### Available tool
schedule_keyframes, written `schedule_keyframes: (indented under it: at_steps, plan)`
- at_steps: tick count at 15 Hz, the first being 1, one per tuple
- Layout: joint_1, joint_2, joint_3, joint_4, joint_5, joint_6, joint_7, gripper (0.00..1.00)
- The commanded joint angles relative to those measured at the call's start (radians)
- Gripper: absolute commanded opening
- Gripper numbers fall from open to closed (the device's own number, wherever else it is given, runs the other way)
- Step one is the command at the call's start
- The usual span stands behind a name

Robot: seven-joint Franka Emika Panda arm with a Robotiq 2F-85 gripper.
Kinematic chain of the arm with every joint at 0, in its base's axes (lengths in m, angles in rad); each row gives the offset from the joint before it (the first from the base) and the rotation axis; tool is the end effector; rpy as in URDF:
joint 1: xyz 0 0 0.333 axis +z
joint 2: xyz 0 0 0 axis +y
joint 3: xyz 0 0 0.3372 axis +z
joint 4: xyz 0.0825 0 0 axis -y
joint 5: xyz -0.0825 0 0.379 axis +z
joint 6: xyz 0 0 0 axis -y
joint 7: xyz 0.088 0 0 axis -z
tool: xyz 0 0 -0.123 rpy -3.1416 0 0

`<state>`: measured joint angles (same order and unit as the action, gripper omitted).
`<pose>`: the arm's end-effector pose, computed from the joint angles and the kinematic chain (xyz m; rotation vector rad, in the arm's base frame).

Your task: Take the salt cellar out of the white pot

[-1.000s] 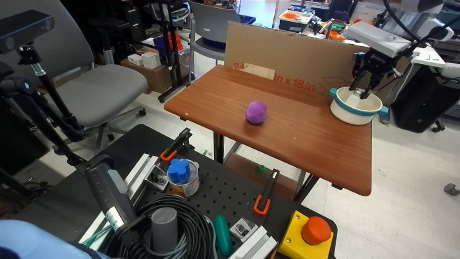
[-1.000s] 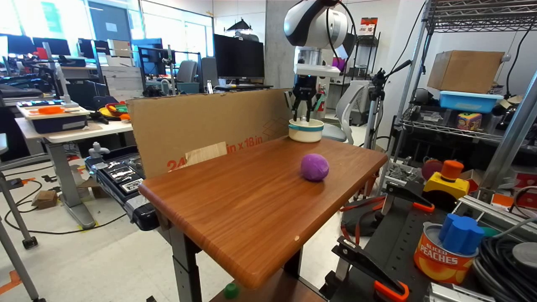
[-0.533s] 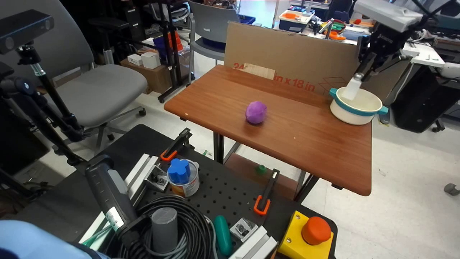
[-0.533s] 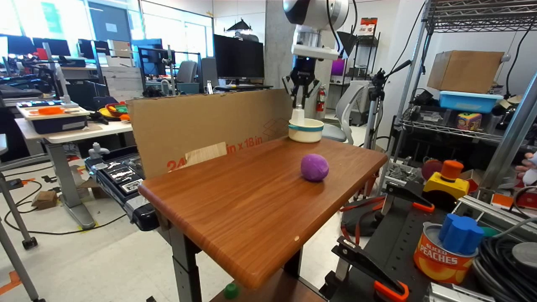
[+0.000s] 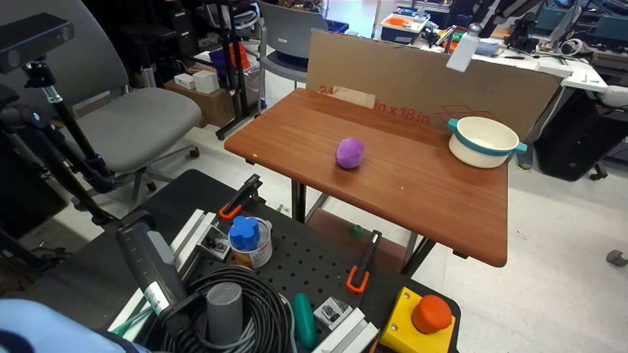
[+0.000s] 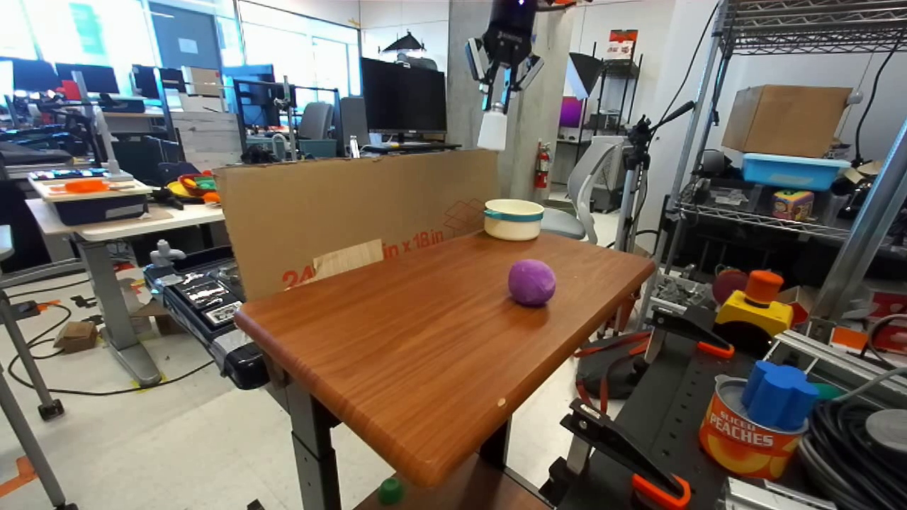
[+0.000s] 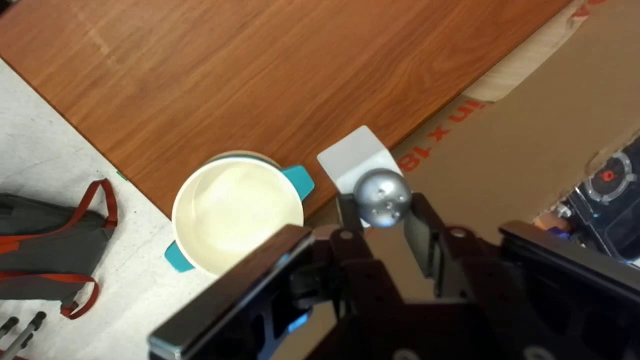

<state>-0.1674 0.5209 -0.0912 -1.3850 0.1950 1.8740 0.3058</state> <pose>0.6926 -0.1523 0.4140 -2.8618 0.9074 0.0492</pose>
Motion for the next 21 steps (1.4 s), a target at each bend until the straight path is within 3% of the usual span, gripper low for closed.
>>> schedule_keyframes:
  at_steps: [1,14,16,18,21]
  plan:
    - [0.026,-0.027,-0.002,-0.121,0.003,0.022,-0.008,0.07]
    - [0.107,0.152,-0.018,-0.186,-0.109,0.197,0.010,0.07]
    - [0.109,0.158,-0.019,-0.185,-0.113,0.195,0.013,0.55]
    - [0.110,0.154,-0.021,-0.189,-0.117,0.201,0.011,0.60]
    - [0.121,0.092,-0.015,-0.233,-0.129,0.175,0.000,0.82]
